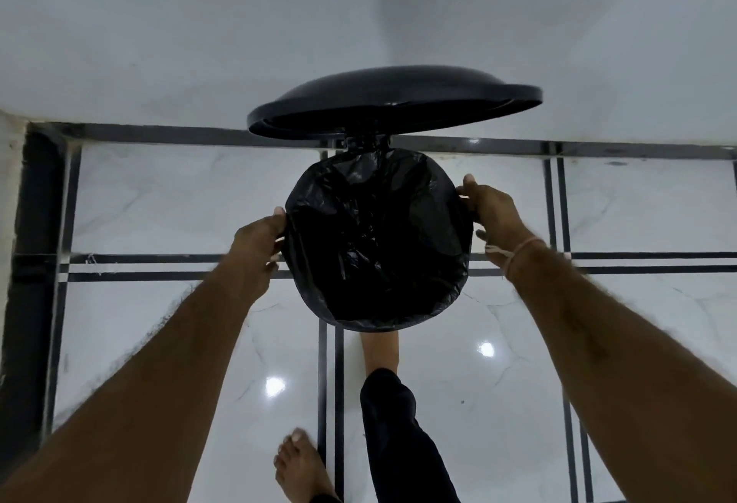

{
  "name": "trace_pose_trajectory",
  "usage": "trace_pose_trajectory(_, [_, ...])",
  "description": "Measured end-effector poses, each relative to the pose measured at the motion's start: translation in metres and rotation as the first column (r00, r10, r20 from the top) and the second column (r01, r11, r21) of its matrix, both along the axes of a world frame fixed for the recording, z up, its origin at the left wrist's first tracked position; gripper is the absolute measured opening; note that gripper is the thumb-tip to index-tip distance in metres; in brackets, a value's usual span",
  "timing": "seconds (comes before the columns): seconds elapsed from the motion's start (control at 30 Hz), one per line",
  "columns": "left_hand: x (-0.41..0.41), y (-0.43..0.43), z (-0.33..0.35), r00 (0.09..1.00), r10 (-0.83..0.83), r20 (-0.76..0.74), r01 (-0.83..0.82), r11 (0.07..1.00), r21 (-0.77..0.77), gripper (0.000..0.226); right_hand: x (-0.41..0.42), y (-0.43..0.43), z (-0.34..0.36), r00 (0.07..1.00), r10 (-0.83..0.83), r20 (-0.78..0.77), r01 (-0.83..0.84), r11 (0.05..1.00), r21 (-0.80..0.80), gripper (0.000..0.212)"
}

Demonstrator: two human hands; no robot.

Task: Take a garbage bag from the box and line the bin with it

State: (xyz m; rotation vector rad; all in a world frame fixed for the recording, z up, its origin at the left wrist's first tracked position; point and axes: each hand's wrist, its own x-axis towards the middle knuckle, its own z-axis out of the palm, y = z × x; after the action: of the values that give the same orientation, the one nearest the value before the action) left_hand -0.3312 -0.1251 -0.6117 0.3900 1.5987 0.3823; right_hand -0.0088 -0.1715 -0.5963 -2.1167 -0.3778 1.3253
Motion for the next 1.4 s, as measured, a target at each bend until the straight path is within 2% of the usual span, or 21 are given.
trace_pose_trajectory(0.1, [-0.002,-0.001,0.022,0.988,0.011,-0.157,-0.001,0.998,0.062,0.043,-0.005,0.002,0.022,0.993,-0.097,0.064,0.089,0.989,0.118,0.051])
trace_pose_trajectory(0.17, [-0.003,0.002,0.045,0.985,0.042,-0.168,-0.020,0.991,0.131,0.051,-0.006,0.006,0.049,0.978,-0.206,-0.035,0.208,0.954,0.215,0.057])
trace_pose_trajectory(0.27, [0.001,0.015,0.082,0.995,0.092,-0.039,-0.079,0.966,0.245,0.062,-0.003,0.016,0.091,0.962,-0.216,-0.170,0.261,0.912,0.316,0.068])
trace_pose_trajectory(0.37, [0.011,0.028,0.122,0.985,0.075,0.158,-0.122,0.941,0.316,0.071,-0.006,0.033,0.127,0.969,-0.079,-0.235,0.160,0.924,0.348,0.067])
trace_pose_trajectory(0.43, [0.016,0.030,0.142,0.980,0.023,0.195,-0.090,0.935,0.343,0.071,-0.010,0.040,0.143,0.970,0.004,-0.243,0.079,0.940,0.333,0.055])
trace_pose_trajectory(0.5, [0.017,0.029,0.150,0.987,0.015,0.158,-0.068,0.940,0.334,0.066,-0.016,0.039,0.152,0.985,0.024,-0.172,0.029,0.955,0.295,0.032])
trace_pose_trajectory(0.57, [0.014,0.023,0.153,0.994,-0.017,0.108,-0.018,0.949,0.315,0.056,-0.020,0.028,0.154,0.996,0.028,-0.083,-0.005,0.964,0.267,0.022])
trace_pose_trajectory(0.67, [0.008,0.007,0.151,0.987,-0.161,0.024,0.143,0.930,0.338,0.027,-0.030,0.005,0.143,0.993,0.108,0.057,-0.121,0.943,0.310,0.033])
trace_pose_trajectory(0.8, [0.004,-0.026,0.137,0.967,-0.248,-0.055,0.244,0.844,0.479,0.024,-0.045,-0.032,0.117,0.986,0.094,0.141,-0.128,0.957,0.260,0.051])
trace_pose_trajectory(0.87, [0.000,-0.044,0.117,0.966,-0.252,-0.050,0.241,0.822,0.516,0.008,-0.052,-0.050,0.097,0.986,0.093,0.137,-0.126,0.959,0.254,0.061])
trace_pose_trajectory(0.97, [0.001,-0.069,0.081,0.969,-0.241,-0.050,0.230,0.812,0.537,0.027,-0.060,-0.077,0.061,0.982,0.092,0.164,-0.134,0.954,0.270,0.053])
trace_pose_trajectory(1.03, [0.005,-0.085,0.061,0.969,-0.227,-0.102,0.245,0.801,0.546,0.047,-0.065,-0.089,0.039,0.967,0.103,0.232,-0.162,0.954,0.251,0.066])
trace_pose_trajectory(1.13, [0.013,-0.103,0.032,0.943,-0.206,-0.261,0.316,0.798,0.513,0.078,-0.073,-0.103,0.017,0.912,0.192,0.364,-0.265,0.950,0.164,0.081])
trace_pose_trajectory(1.23, [0.016,-0.113,0.009,0.911,-0.182,-0.369,0.365,0.770,0.522,0.082,-0.081,-0.109,0.007,0.835,0.267,0.481,-0.373,0.917,0.138,0.083])
trace_pose_trajectory(1.4, [0.018,-0.115,0.037,0.858,-0.230,-0.460,0.455,0.756,0.470,0.081,-0.073,-0.107,0.023,0.808,0.351,0.474,-0.434,0.898,0.074,0.082])
